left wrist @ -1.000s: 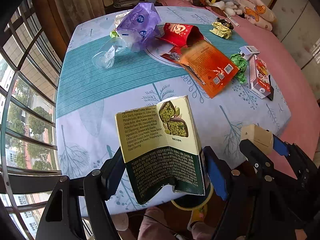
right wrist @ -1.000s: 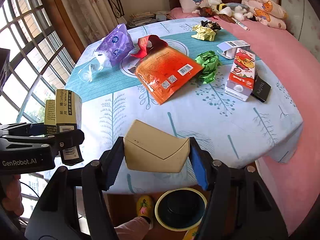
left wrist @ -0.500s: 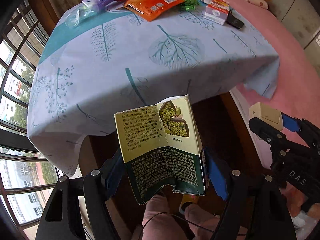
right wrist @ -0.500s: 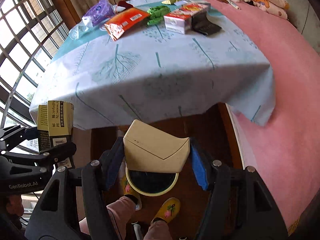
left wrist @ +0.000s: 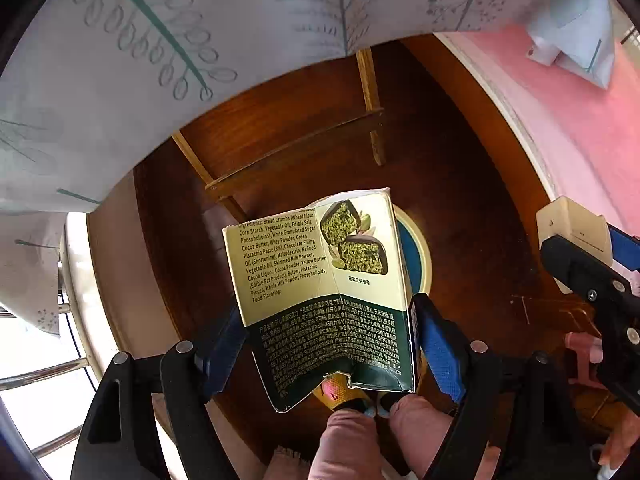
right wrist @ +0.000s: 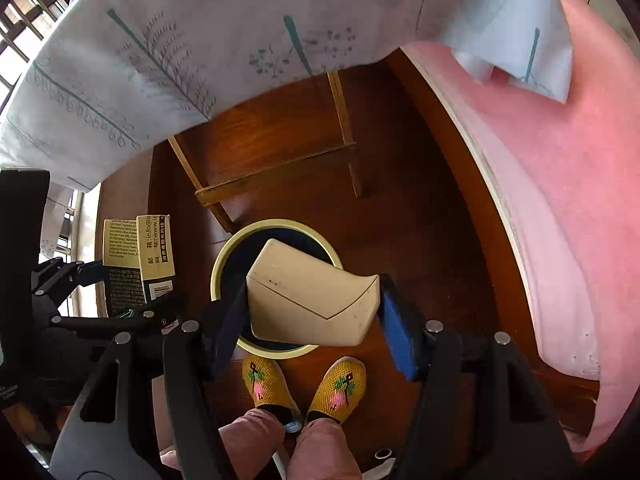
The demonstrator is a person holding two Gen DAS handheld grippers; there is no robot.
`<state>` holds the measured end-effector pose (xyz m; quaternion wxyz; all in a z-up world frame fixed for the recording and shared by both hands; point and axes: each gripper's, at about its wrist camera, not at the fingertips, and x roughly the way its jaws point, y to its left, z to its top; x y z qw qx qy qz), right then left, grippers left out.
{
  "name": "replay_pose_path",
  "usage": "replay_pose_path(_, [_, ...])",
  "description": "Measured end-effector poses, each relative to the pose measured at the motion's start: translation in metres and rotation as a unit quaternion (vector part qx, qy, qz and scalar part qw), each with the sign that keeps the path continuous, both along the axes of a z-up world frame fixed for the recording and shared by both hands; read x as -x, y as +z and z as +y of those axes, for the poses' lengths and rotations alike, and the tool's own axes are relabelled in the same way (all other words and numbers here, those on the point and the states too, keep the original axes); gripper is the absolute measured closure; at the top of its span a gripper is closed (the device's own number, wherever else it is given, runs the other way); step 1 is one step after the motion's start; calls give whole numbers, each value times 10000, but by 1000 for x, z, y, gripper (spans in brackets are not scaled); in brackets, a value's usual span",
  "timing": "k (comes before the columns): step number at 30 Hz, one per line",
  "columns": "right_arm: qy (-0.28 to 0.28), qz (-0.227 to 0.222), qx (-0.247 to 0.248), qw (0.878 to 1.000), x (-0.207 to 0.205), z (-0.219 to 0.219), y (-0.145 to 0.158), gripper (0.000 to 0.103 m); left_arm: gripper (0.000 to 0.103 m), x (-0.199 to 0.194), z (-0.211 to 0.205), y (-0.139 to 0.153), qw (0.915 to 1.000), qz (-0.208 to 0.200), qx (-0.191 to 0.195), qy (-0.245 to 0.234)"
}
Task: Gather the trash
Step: 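Carry the beige box and green snack box down over the trash bin, then open both tools to drop the boxes into the trash bin, then reach to the table and grasp the black TALOPN card with the right tool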
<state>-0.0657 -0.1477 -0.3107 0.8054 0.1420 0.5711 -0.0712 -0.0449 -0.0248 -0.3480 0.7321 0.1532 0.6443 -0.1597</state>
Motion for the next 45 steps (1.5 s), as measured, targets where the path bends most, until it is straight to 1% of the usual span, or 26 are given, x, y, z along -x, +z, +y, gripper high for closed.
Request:
replay_pose_path(1, [8,27,-14,10000,1,1,-9,43,18,2,2,-8,10000,-13,-16,17])
replay_pose_path(2, [15,50,-28,10000,3,2,-17,43,13,0,6,-16,10000,-15,-26,31])
replay_pose_path(3, [19,74,-46,10000,4,3,-25,43,11,1,9,-23,10000,-5,-29,43])
replay_pose_path(8, [113,166,-137,9997,3,9,-50,43,9,1,17,-48,9998,122,-70,127])
replay_pose_path(10, [162,195,-168,9995,5,12,-55,43,9,-11,19,-53,9997,149,-124,118])
replay_pose_path(13, [285,253,-205,9991,0,16,-61,43,9,-15,28,-55,9995,177,-161,206])
replay_pose_path(14, [334,277,-218,9988,-1,18,-64,43,9,-29,32,-59,9994,197,-159,255])
replay_pose_path(16, [428,348,-231,9982,-7,26,-66,43,9,-34,40,-57,9989,214,-192,371])
replay_pose_path(20, [535,426,-272,9973,-15,36,-76,43,9,-36,61,-55,9978,195,-217,597])
replay_pose_path(25, [583,625,-356,9957,-33,48,-86,43,9,-39,84,-45,9966,95,-238,788])
replay_pose_path(26, [562,647,-385,9956,-35,49,-86,43,9,-41,87,-42,9964,75,-231,808])
replay_pose_path(29, [532,654,-249,9961,-38,52,-84,40,9,-43,96,-34,9960,-6,-183,872])
replay_pose_path(33, [531,722,-180,9958,-36,57,-81,40,9,-43,100,-21,9960,-82,-129,882])
replay_pose_path(37, [462,732,-193,9961,-28,55,-65,40,9,-43,100,2,9961,-219,-113,852])
replay_pose_path(41, [369,636,-186,9971,-19,55,-29,40,9,-46,101,42,9955,-386,-33,866])
replay_pose_path(45, [303,396,-119,9987,-19,55,25,40,9,-52,104,100,9942,-632,93,864])
